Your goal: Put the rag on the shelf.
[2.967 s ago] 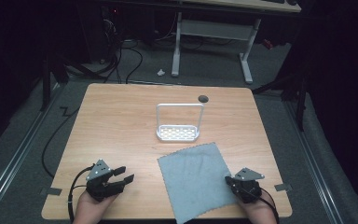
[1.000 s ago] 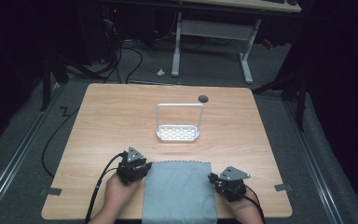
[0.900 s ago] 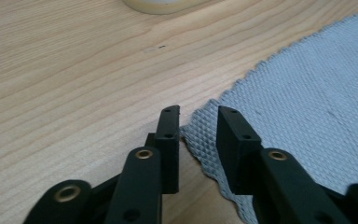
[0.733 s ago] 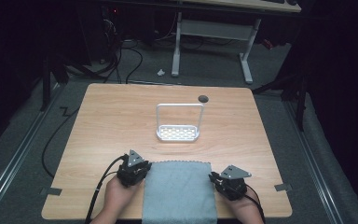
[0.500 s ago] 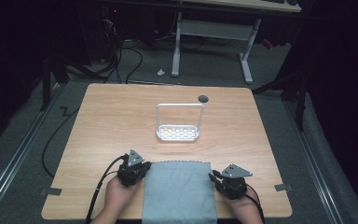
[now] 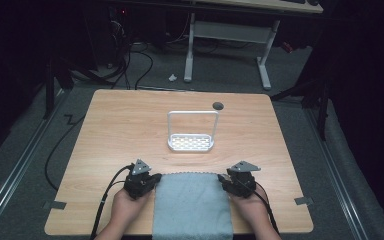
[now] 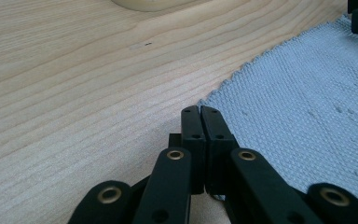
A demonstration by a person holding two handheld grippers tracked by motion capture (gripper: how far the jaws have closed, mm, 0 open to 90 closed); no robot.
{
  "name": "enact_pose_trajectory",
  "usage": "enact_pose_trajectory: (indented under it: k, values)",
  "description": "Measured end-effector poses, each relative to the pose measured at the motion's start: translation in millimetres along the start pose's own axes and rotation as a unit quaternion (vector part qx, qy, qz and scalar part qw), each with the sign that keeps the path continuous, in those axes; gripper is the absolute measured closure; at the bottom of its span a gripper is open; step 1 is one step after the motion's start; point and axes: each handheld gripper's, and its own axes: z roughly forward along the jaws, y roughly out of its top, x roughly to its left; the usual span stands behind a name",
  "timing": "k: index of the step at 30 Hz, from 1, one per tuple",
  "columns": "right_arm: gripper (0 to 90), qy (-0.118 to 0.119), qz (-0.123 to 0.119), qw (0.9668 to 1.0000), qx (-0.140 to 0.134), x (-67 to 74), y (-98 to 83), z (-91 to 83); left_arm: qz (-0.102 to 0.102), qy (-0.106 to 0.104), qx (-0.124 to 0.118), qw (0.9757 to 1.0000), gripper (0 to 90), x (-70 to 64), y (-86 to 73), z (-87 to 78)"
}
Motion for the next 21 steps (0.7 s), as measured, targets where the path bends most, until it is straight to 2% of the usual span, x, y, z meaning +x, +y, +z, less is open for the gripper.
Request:
enact_pose_trajectory:
  k: [2, 6, 13, 16, 21]
  values:
    - [54.5, -0.004, 0.001, 1.0, 0.001, -0.7, -1.7, 0.4, 0.0, 0.0, 0.0, 1.0, 88.6, 0.0, -0.1, 0.0]
    - [57.7, 0.003, -0.001, 1.0, -0.002, 1.0, -4.3, 2.3, 0.0, 0.001, -0.001, 1.0, 88.6, -0.2, -0.3, -0.1]
    - [69.6, 0.013, -0.013, 0.9998, -0.005, 5.0, -4.8, 2.1, -0.001, -0.001, -0.001, 1.0, 88.6, -0.3, -0.5, -0.3]
    - [77.8, 0.021, -0.018, 0.9996, -0.003, 6.9, -4.1, 2.1, -0.001, -0.002, 0.0, 1.0, 88.6, -0.3, -0.6, -0.4]
    - [86.0, 0.025, -0.019, 0.9995, -0.003, 8.6, -4.2, 2.3, 0.003, 0.0, 0.0, 1.0, 88.7, -1.2, -0.8, -0.6]
